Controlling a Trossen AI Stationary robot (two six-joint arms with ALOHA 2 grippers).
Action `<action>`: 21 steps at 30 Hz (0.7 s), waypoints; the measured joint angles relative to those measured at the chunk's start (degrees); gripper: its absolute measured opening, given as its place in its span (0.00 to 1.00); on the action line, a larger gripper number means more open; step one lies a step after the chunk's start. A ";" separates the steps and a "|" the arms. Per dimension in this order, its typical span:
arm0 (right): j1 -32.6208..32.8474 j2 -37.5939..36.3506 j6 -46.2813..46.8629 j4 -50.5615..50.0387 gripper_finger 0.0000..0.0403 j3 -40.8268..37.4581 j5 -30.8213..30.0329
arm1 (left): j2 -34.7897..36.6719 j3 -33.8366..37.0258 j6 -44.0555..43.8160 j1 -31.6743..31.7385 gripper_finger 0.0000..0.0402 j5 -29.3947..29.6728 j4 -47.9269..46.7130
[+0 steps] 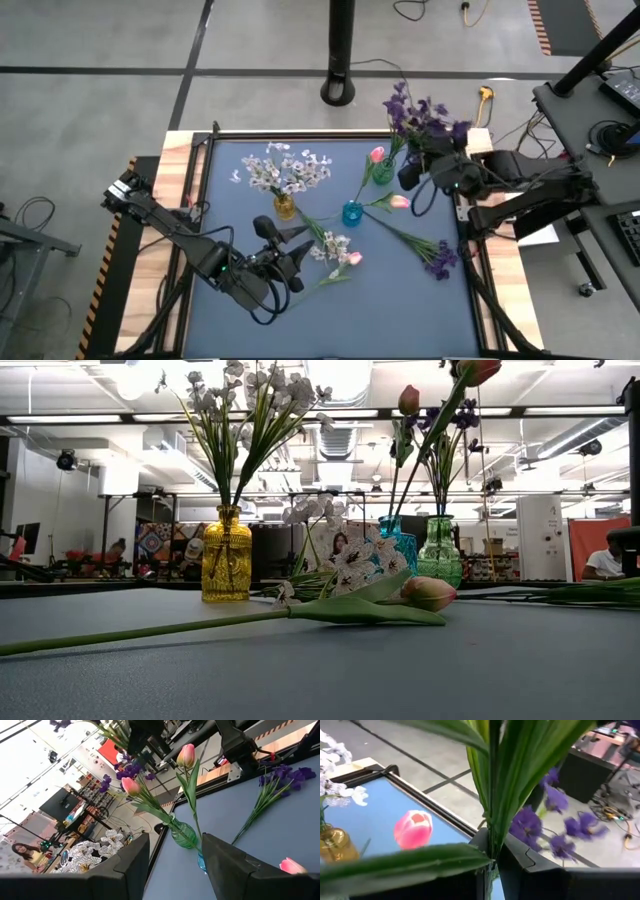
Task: Sort flowers into vase by color
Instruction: Put the top violet flowers into the green flower vase
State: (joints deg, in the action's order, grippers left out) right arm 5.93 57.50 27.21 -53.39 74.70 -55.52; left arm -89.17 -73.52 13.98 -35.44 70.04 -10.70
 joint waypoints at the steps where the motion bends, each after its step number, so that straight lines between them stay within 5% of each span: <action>1: -1.12 0.06 -2.15 1.76 0.06 -0.01 1.27 | 0.00 0.00 0.00 0.00 0.41 0.01 -0.02; 10: -8.65 -1.31 -14.07 14.28 0.06 -3.72 12.34 | 0.00 0.02 0.00 0.00 0.41 0.02 -0.07; 21: -12.93 -9.02 -22.62 36.29 0.06 -22.13 18.74 | 0.00 0.04 -0.15 0.00 0.41 0.02 -0.11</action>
State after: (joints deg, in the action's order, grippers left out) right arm -7.00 48.48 4.59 -17.11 52.57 -36.77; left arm -89.17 -73.47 13.82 -35.44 70.06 -10.81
